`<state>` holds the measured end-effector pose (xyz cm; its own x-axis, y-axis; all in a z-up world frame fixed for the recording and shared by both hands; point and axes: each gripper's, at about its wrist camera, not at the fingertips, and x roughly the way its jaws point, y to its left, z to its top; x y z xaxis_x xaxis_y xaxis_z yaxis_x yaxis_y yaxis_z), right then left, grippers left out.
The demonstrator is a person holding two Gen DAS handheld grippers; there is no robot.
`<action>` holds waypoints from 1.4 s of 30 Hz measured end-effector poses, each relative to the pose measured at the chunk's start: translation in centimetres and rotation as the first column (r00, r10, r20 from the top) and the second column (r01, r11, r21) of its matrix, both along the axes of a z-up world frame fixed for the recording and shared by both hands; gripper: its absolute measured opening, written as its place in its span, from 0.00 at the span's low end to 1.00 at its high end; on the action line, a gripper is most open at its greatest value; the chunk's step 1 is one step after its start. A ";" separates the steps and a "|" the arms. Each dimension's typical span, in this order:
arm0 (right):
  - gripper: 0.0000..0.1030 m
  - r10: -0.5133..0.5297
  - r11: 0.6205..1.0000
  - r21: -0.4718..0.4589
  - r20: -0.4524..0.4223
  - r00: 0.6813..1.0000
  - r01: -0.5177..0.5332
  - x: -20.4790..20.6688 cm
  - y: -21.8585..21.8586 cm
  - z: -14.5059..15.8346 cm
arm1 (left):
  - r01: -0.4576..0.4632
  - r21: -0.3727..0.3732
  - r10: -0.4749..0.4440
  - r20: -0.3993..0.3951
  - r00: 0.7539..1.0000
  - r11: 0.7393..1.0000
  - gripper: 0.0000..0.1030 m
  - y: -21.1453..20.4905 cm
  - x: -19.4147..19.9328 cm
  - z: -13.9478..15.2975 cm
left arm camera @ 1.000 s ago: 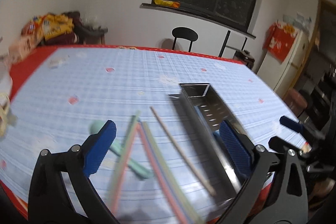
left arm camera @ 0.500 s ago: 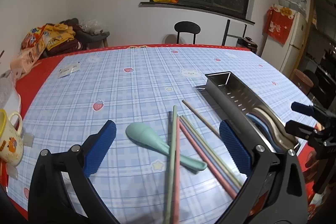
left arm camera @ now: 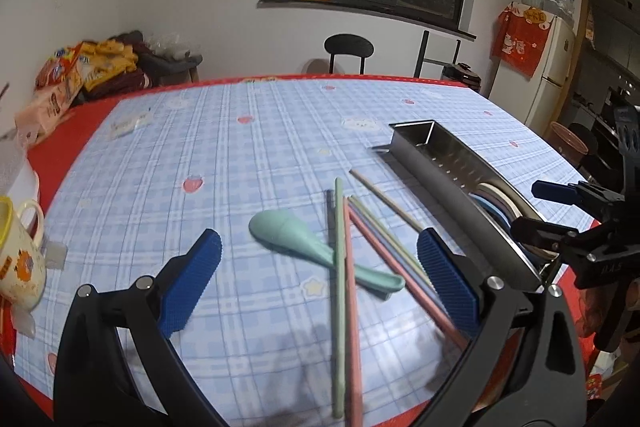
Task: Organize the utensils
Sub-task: 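Withdraw both open tools from the basket back toward the loose chopsticks, then close right tool on a pink chopstick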
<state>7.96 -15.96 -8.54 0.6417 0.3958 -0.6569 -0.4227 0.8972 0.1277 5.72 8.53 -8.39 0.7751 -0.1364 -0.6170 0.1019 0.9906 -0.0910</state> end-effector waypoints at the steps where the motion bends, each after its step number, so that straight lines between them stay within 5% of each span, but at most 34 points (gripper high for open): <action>1: 0.95 0.007 1.000 -0.005 -0.001 1.000 -0.007 0.0 0.2 0.0 | -0.001 -0.007 0.001 -0.009 1.000 1.000 0.93 0.3 -0.1 -0.2; 4: 0.94 0.050 0.999 -0.004 -0.009 0.999 -0.050 0.1 0.9 0.0 | 0.001 -0.019 -0.001 -0.034 0.999 1.000 0.88 1.1 -0.3 -0.9; 10: 0.93 0.114 0.993 0.026 -0.007 0.993 -0.114 -0.1 2.0 0.4 | 0.022 -0.063 -0.028 -0.094 0.995 0.998 0.60 2.1 -0.4 -2.3; 15: 0.67 0.152 0.988 0.015 -0.022 0.988 -0.152 -0.5 2.9 0.3 | 0.075 -0.052 -0.082 -0.139 0.987 0.996 0.34 0.9 0.0 -3.4; 20: 0.35 0.179 0.983 0.040 -0.053 0.982 -0.177 -0.7 3.4 -0.1 | 0.114 -0.025 -0.117 -0.167 0.979 0.993 0.23 0.4 0.4 -4.1; 26: 0.13 0.191 0.981 0.032 -0.084 0.978 -0.189 -1.0 4.7 -0.8 | 0.146 0.011 -0.142 -0.178 0.974 0.989 0.21 0.2 1.0 -4.2; 42: 0.12 0.248 0.969 0.071 -0.215 0.945 -0.238 -0.2 11.6 -3.7 | 0.094 -0.093 -0.108 -0.161 0.981 0.991 0.21 3.9 -0.5 -3.9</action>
